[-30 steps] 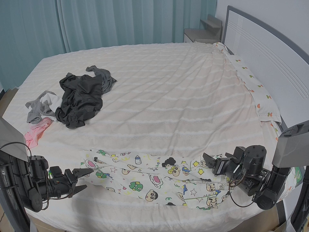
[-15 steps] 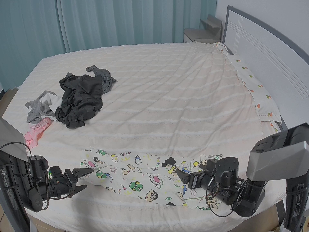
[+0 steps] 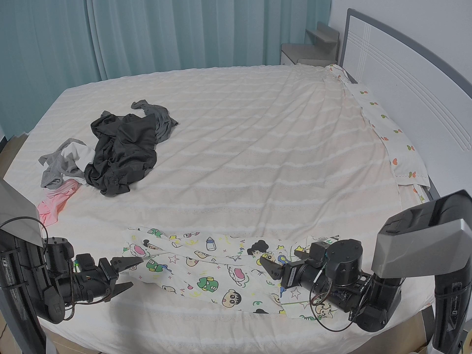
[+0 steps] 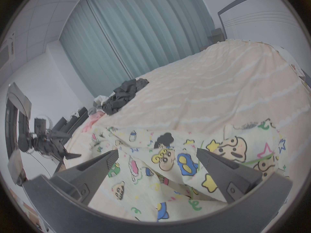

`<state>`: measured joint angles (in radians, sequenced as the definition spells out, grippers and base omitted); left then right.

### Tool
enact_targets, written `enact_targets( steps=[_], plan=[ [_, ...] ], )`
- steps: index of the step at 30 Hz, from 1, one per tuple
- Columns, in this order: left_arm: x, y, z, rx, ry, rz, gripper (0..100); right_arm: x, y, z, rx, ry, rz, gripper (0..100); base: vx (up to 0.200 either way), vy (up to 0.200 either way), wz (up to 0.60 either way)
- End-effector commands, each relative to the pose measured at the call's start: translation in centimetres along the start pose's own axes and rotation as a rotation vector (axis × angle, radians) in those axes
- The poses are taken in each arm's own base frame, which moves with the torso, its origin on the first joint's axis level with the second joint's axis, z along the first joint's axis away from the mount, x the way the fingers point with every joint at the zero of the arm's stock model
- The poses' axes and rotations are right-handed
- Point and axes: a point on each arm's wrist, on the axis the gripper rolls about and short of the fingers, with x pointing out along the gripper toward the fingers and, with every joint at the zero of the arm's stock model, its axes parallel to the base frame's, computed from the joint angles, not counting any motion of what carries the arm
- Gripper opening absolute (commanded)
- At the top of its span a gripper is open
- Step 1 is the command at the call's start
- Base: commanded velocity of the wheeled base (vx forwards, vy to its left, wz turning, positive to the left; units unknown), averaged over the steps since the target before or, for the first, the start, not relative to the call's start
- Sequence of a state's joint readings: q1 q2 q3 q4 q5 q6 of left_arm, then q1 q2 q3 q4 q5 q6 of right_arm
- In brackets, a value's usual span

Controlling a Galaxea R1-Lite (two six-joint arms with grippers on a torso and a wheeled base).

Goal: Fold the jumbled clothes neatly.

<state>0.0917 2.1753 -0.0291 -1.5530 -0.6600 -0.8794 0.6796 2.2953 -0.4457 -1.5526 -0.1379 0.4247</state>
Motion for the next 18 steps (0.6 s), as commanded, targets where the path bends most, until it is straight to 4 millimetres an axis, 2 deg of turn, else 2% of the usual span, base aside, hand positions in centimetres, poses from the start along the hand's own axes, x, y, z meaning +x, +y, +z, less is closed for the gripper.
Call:
enact_targets(
  steps=[1, 6, 7, 8, 10, 12, 15, 18],
  plan=[
    [-0.1, 0.0, 0.0, 0.006, -0.005, -0.003, 100, -4.0, 0.4, 5.0, 0.084, -0.147, 0.020, 100, 0.000, 0.000, 0.00],
    [-0.3, 0.0, -0.3, 0.023, -0.007, 0.010, 100, -10.6, -1.0, 7.5, 0.174, -0.239, -0.035, 100, 0.000, 0.000, 0.00],
    [-0.3, 0.0, -0.3, 0.023, -0.007, 0.010, 100, -10.6, -1.0, 7.5, 0.174, -0.239, -0.035, 100, 0.000, 0.000, 0.00],
    [-0.3, -0.1, -0.2, 0.030, -0.039, 0.027, 100, -13.1, -1.7, 8.3, 0.225, -0.289, -0.046, 100, 0.000, 0.000, 0.00],
    [-0.3, -0.4, -0.1, 0.043, -0.068, 0.038, 100, -15.1, -2.4, 8.5, 0.247, -0.312, -0.061, 100, 0.000, 0.000, 0.00],
    [-0.2, -0.9, -0.3, 0.061, -0.090, 0.045, 100, -16.3, -3.1, 8.5, 0.257, -0.324, -0.078, 100, 0.000, 0.000, 0.00],
    [0.3, -1.3, -0.3, 0.083, -0.139, 0.080, 100, -16.4, -3.7, 8.6, 0.285, -0.319, -0.096, 100, 0.000, 0.000, 0.00],
    [0.8, -1.6, 0.5, 0.118, -0.224, 0.109, 100, -16.4, -3.6, 8.6, 0.297, -0.315, -0.081, 100, 0.000, 0.000, 0.00]
  ],
)
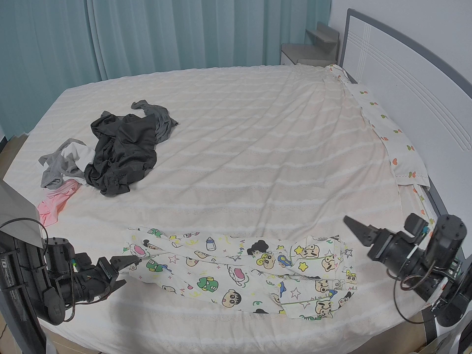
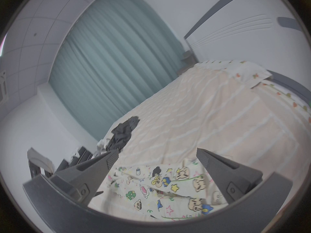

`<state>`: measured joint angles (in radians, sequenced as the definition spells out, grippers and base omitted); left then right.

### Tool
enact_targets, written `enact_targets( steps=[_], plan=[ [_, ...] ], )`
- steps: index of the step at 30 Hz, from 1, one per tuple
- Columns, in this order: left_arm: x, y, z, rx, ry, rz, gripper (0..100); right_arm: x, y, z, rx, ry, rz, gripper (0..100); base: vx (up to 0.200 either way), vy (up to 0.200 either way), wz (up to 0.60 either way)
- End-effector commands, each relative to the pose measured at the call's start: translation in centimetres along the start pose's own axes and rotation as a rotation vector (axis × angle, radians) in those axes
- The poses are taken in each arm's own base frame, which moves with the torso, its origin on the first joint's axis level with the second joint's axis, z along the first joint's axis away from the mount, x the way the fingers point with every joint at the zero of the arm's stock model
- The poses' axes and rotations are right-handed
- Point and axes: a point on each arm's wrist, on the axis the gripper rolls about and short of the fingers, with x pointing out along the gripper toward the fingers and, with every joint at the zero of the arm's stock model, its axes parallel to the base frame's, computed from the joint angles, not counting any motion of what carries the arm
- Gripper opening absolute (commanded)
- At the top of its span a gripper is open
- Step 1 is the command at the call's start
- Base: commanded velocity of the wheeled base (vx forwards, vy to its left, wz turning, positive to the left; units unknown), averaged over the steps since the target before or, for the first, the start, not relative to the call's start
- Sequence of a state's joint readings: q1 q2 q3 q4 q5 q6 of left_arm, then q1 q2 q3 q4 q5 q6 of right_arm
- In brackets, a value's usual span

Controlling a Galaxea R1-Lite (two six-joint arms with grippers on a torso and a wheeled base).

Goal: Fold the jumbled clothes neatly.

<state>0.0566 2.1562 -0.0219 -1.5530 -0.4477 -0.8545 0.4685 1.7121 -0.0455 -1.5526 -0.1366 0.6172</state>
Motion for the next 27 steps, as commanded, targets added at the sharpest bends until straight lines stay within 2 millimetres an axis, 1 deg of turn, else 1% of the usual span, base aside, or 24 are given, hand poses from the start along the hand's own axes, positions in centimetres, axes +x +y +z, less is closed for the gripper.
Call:
enact_targets(
  steps=[1, 6, 8, 10, 11, 12, 13, 16, 20, 23, 26, 27],
  plan=[
    [0.9, -1.4, 0.9, 0.086, -0.111, -0.007, 100, -2.1, -0.2, 1.3, 0.041, -0.051, 0.016, 100, 0.000, 0.000, 0.00],
    [1.4, -1.4, 1.4, 0.196, -0.150, 0.032, 100, -2.4, 0.0, 1.6, 0.042, -0.070, 0.028, 100, 0.000, 0.000, 0.00],
    [1.8, -0.9, 1.4, 0.280, -0.154, 0.125, 100, -3.0, 0.3, 2.3, 0.047, -0.103, 0.054, 100, 0.000, 0.000, 0.00],
    [2.1, -0.6, 1.6, 0.350, -0.170, 0.206, 100, -3.4, 0.4, 2.5, 0.046, -0.110, 0.061, 100, 0.000, 0.000, 0.00],
    [2.1, -0.4, 1.6, 0.386, -0.170, 0.234, 100, -3.5, 0.5, 2.5, 0.045, -0.109, 0.063, 100, 0.000, 0.000, 0.00],
    [2.1, -0.4, 1.6, 0.386, -0.170, 0.234, 100, -3.5, 0.5, 2.5, 0.045, -0.109, 0.063, 100, 0.000, 0.000, 0.00],
    [1.7, -0.1, 1.5, 0.470, -0.156, 0.265, 100, -3.9, 0.5, 2.5, 0.042, -0.099, 0.064, 100, 0.000, 0.000, 0.00],
    [1.3, 0.2, 1.7, 0.570, -0.148, 0.291, 100, -4.1, 0.6, 2.4, 0.039, -0.078, 0.069, 100, 0.000, 0.000, 0.00],
    [1.3, 0.5, 1.5, 0.607, -0.128, 0.305, 100, -4.1, 0.8, 1.8, 0.030, -0.032, 0.074, 100, 0.000, 0.000, 0.00],
    [1.1, 0.6, 1.0, 0.594, -0.102, 0.295, 100, -4.1, 0.4, 0.5, -0.013, 0.075, 0.019, 100, 0.000, 0.000, 0.00],
    [1.0, 0.6, 0.7, 0.547, -0.091, 0.281, 100, -4.2, 0.1, -0.1, -0.039, 0.142, -0.009, 100, 0.000, 0.000, 0.00],
    [1.2, 0.3, 0.4, 0.503, -0.091, 0.264, 100, -4.2, -0.1, -0.4, -0.042, 0.166, -0.020, 100, 0.000, 0.000, 0.00]
  ],
)
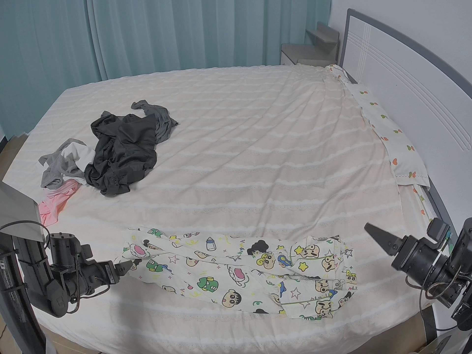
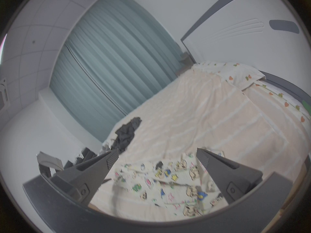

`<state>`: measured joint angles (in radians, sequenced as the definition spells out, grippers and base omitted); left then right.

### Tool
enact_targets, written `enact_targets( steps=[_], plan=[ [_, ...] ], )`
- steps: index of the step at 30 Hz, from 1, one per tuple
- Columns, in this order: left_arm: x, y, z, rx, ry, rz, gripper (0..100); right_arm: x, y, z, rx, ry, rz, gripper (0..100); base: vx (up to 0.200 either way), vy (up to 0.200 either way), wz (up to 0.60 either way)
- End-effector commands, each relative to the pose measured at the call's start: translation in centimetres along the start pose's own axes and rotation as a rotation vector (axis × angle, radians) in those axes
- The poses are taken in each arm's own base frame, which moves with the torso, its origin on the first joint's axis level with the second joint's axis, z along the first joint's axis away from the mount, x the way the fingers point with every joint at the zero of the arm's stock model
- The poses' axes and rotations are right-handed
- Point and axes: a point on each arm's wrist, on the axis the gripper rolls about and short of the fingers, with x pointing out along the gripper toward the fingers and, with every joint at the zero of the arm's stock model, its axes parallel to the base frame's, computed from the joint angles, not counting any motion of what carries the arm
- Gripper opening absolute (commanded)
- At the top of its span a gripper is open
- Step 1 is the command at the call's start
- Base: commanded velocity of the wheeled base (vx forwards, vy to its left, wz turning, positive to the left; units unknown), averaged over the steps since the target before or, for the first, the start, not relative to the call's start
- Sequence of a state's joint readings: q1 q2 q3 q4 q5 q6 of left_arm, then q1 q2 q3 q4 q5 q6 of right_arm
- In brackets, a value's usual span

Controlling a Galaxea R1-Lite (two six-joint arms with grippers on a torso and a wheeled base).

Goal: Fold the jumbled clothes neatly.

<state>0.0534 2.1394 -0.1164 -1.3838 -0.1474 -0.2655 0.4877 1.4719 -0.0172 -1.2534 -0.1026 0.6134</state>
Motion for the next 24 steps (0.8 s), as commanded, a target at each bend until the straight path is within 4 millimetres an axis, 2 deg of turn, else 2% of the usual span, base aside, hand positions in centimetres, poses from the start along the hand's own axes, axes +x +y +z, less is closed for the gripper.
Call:
enact_targets(
  steps=[1, 7, 8, 10, 13, 20, 24],
  plan=[
    [0.0, -1.1, -0.6, -0.098, 0.025, -0.041, 100, -0.4, -0.2, -1.0, -0.026, 0.079, -0.015, 100, 0.000, 0.000, 0.00],
    [0.5, -3.3, -0.6, -0.203, 0.018, -0.112, 100, -0.4, 0.2, -1.4, -0.025, 0.101, 0.009, 100, 0.000, 0.000, 0.00],
    [1.1, -3.6, -0.4, -0.200, 0.002, -0.107, 100, -0.4, 0.3, -1.5, -0.024, 0.107, 0.014, 100, 0.000, 0.000, 0.00],
    [1.4, -3.7, -0.2, -0.203, -0.018, -0.093, 100, -0.5, 0.3, -1.5, -0.025, 0.107, 0.016, 100, 0.000, 0.000, 0.00],
    [2.2, -3.6, 0.1, -0.208, -0.036, -0.077, 100, -0.5, 0.5, -1.6, -0.028, 0.110, 0.025, 100, -0.200, 0.000, 0.00],
    [2.3, -3.3, 0.2, -0.213, -0.047, -0.052, 100, -0.5, 0.3, -2.0, -0.005, 0.147, 0.007, 100, 0.000, 0.000, 0.00],
    [3.0, -3.2, 0.1, -0.219, -0.044, -0.046, 100, -0.5, 0.3, -2.3, -0.011, 0.172, 0.000, 100, 0.000, 0.000, 0.00]
  ],
)
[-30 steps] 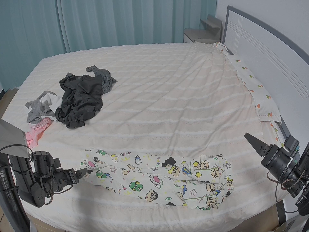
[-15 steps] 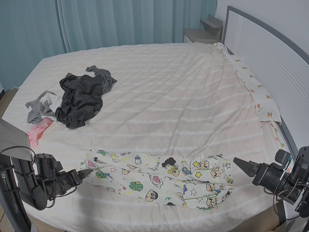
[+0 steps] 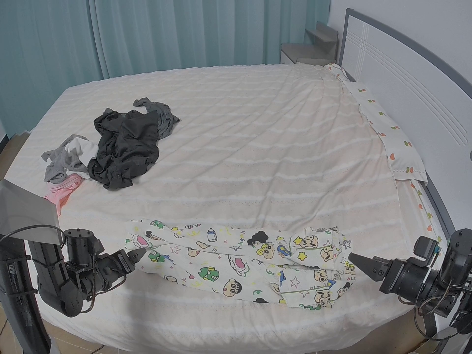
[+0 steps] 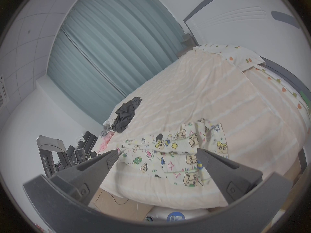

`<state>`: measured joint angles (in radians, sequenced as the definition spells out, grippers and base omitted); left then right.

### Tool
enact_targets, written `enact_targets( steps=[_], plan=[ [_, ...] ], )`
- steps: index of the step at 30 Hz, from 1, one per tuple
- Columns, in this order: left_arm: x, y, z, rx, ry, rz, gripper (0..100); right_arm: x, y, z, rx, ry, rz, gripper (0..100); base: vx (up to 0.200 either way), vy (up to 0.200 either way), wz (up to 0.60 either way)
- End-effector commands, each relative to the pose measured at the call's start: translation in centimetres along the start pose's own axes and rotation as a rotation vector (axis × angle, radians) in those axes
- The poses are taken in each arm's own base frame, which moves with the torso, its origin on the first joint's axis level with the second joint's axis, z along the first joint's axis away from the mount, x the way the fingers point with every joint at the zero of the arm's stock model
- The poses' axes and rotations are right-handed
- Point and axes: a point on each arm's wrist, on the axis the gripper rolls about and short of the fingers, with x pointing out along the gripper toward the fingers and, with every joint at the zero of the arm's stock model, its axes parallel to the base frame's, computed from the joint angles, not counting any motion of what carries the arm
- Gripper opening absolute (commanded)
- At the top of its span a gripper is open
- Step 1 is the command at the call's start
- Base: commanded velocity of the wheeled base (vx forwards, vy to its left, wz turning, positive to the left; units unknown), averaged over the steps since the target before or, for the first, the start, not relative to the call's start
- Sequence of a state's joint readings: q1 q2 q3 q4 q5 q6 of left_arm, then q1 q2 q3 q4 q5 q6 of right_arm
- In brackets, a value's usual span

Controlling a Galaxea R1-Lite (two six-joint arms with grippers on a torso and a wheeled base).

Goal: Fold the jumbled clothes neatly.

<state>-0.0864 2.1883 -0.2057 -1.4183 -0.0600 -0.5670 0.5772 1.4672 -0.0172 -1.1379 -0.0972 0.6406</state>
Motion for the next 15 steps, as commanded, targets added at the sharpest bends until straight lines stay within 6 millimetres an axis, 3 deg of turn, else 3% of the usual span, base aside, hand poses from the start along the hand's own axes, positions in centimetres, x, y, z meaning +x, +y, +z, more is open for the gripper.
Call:
enact_targets(
  steps=[1, 15],
  plan=[
    [1.0, 0.2, 0.3, -0.010, -0.014, 0.005, 100, -0.1, -0.2, -0.7, -0.007, 0.038, -0.008, 100, 0.000, 0.000, 0.00],
    [4.7, -0.1, 1.5, -0.218, 0.034, 0.070, 100, -0.1, -0.2, -0.7, -0.007, 0.037, -0.012, 100, 0.000, 0.000, 0.00]
  ],
)
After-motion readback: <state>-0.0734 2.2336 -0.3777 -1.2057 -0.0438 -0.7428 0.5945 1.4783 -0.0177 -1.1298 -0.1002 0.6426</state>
